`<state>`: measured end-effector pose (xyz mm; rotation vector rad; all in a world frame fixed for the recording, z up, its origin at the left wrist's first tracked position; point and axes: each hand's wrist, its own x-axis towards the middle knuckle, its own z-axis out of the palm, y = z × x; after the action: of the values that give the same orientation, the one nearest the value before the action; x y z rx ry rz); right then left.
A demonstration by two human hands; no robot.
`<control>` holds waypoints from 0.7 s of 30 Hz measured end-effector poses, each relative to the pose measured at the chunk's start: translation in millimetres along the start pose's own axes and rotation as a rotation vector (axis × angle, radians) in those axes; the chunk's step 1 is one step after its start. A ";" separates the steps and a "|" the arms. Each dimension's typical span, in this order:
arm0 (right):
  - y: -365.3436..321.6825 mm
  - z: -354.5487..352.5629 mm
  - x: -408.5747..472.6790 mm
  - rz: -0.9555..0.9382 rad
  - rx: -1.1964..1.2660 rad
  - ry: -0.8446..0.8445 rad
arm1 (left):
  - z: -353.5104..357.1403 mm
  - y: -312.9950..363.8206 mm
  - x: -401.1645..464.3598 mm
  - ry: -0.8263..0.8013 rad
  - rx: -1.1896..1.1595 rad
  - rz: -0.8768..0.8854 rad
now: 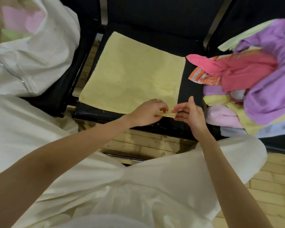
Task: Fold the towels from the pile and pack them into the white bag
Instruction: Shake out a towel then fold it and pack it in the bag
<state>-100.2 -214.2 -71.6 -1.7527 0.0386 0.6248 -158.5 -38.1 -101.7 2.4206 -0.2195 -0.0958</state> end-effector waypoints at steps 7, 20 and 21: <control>8.9 -9.7 43.0 0.054 -0.081 0.198 | 3.9 0.5 14.8 0.154 -0.078 -0.024; -28.4 20.2 198.0 -0.003 -0.417 0.397 | -31.4 6.3 9.5 0.172 -0.720 -0.288; -31.1 19.9 202.2 0.001 -0.457 0.406 | -33.0 5.8 10.1 0.165 -0.805 -0.315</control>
<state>75.6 -127.2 -132.9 -2.3021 0.1898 0.2781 -145.1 -23.1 -73.1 1.6281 0.2418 -0.1004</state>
